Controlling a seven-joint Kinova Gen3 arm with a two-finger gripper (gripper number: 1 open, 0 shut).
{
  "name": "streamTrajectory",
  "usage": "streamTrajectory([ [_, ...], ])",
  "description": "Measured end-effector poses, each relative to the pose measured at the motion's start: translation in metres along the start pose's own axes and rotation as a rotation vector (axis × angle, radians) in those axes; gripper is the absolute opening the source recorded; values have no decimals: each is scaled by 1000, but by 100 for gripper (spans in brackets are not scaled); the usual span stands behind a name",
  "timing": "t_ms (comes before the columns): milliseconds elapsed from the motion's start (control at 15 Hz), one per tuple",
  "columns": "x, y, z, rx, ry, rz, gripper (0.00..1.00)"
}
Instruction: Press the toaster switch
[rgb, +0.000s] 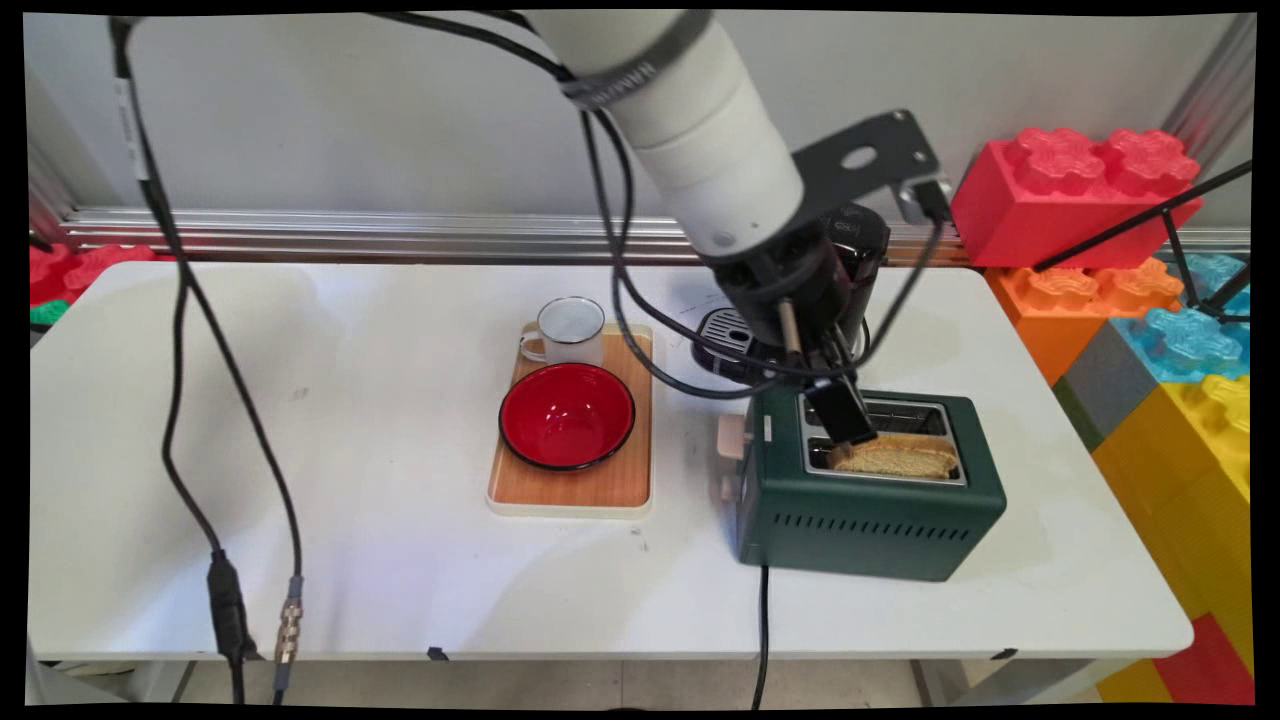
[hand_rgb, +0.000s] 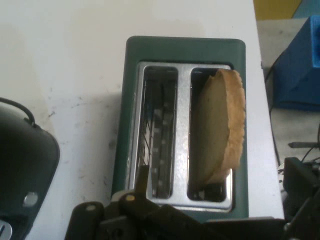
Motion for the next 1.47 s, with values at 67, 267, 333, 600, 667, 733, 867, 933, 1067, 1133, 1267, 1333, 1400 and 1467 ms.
streamTrajectory([
  [67, -5, -1, -7, -8, 12, -14, 100],
  [267, -23, -6, -27, -22, 48, -35, 100],
  [333, -31, -8, -34, -22, 59, -40, 100],
  [600, -59, -14, -52, -31, 103, -43, 100],
  [667, -70, -15, -57, -35, 123, -41, 100],
  [733, -78, -16, -58, -37, 137, -40, 100],
  [867, -92, -17, -59, -41, 163, -35, 100],
  [933, -102, -17, -58, -43, 185, -30, 100],
  [1067, -117, -17, -55, -45, 214, -17, 100],
  [1133, -124, -17, -52, -44, 231, -9, 100],
  [1267, -136, -19, -45, -40, 256, 2, 100],
  [1333, -142, -20, -40, -36, 272, 9, 100],
  [1400, -147, -21, -36, -33, 284, 15, 100],
  [1467, -151, -22, -32, -31, 294, 20, 100],
])
